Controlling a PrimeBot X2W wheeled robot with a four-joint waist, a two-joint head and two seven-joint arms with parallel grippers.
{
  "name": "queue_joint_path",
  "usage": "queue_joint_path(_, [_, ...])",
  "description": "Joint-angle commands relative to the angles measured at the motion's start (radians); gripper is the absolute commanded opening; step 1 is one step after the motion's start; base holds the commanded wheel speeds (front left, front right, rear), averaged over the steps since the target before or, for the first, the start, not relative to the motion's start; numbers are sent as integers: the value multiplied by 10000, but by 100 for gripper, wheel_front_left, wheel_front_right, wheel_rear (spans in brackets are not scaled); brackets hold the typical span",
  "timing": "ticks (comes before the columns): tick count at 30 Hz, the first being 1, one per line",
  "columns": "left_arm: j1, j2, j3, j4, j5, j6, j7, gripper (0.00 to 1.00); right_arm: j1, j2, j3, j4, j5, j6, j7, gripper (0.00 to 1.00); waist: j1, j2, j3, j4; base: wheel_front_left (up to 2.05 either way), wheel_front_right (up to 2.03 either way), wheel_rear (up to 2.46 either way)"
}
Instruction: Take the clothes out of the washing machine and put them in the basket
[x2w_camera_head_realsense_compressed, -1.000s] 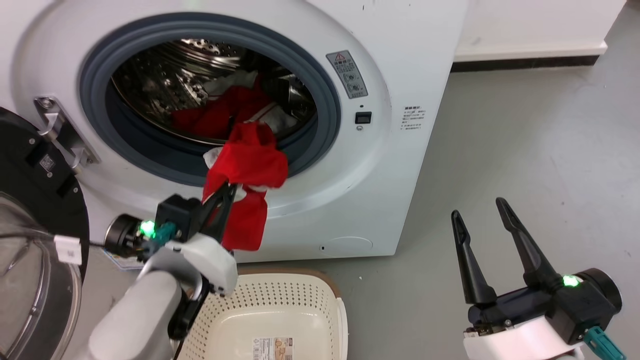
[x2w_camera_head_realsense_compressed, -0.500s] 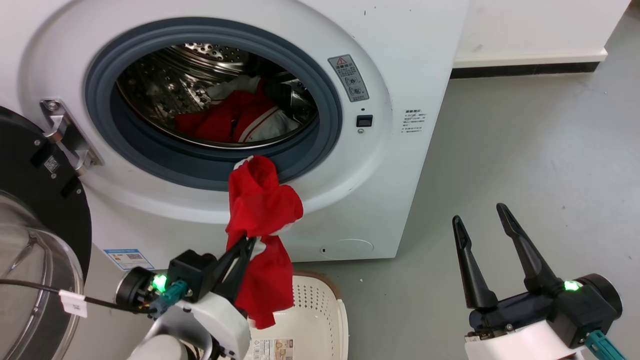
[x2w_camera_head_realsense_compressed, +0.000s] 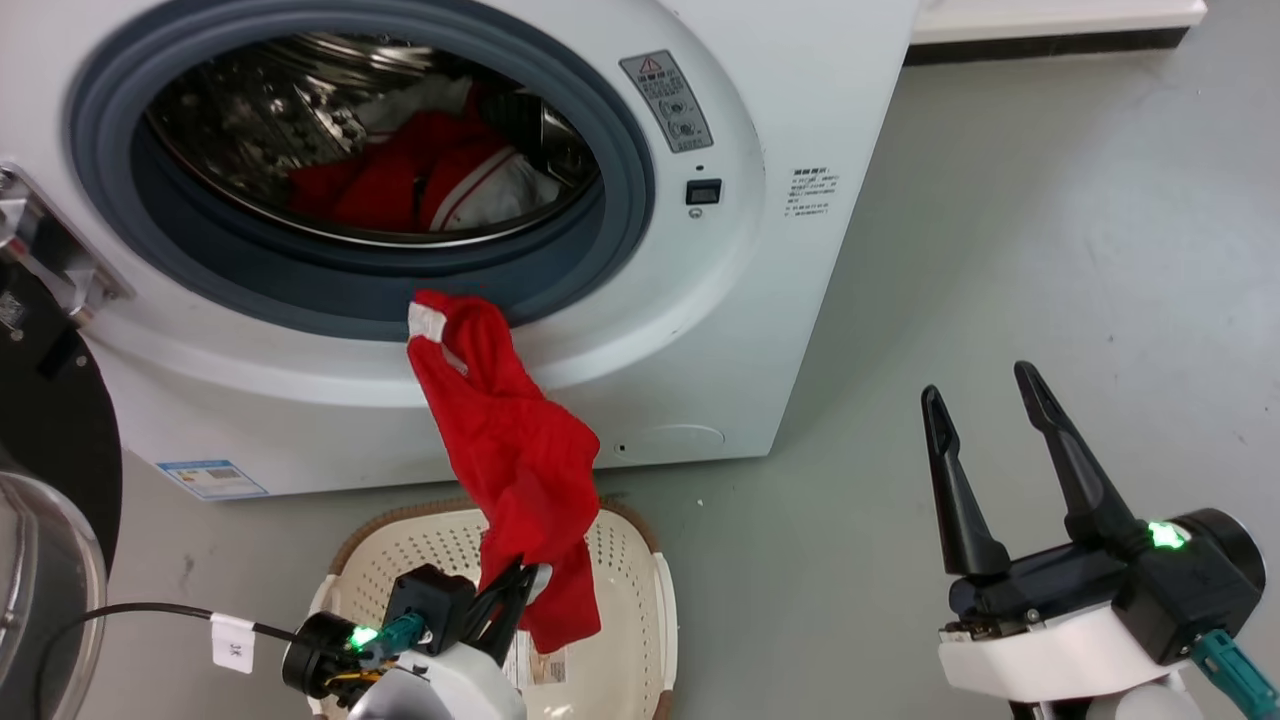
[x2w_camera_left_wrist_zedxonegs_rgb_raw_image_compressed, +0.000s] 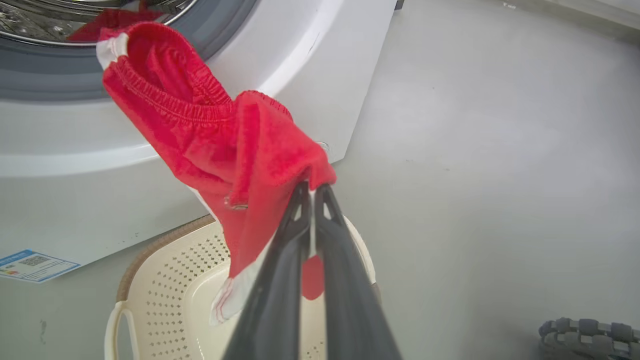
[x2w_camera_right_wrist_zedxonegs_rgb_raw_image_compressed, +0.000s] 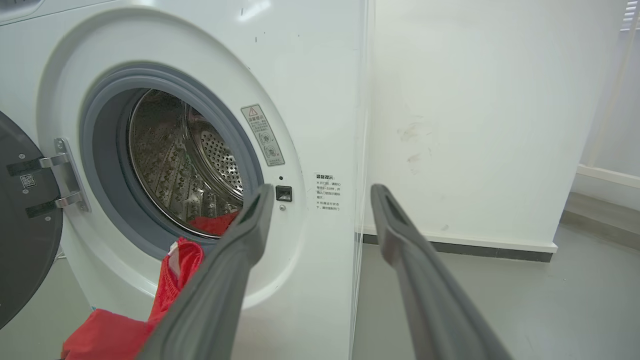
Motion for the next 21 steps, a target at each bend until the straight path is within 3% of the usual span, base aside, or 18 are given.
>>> queue_joint_path(1, [-235,-175,-23,351,-55,-147,-130,0,-216,28,-19,-75,-43,-7,-20,100,-1,0,324,-75,0,0,0])
queue_joint_path(11, [-1017,-942,-158,2724,-246,-840,-601,0,-756,28,-156,-196,-20,-8,-20,100,-1,0,1446,-188,0,0,0])
queue_joint_path(21, [-2838,-1875,-160,5738,-124,-1392,-1035,0,-1538,27,-251,-421,-7,-8,-20,100,-1,0,2979,-346,0,0,0])
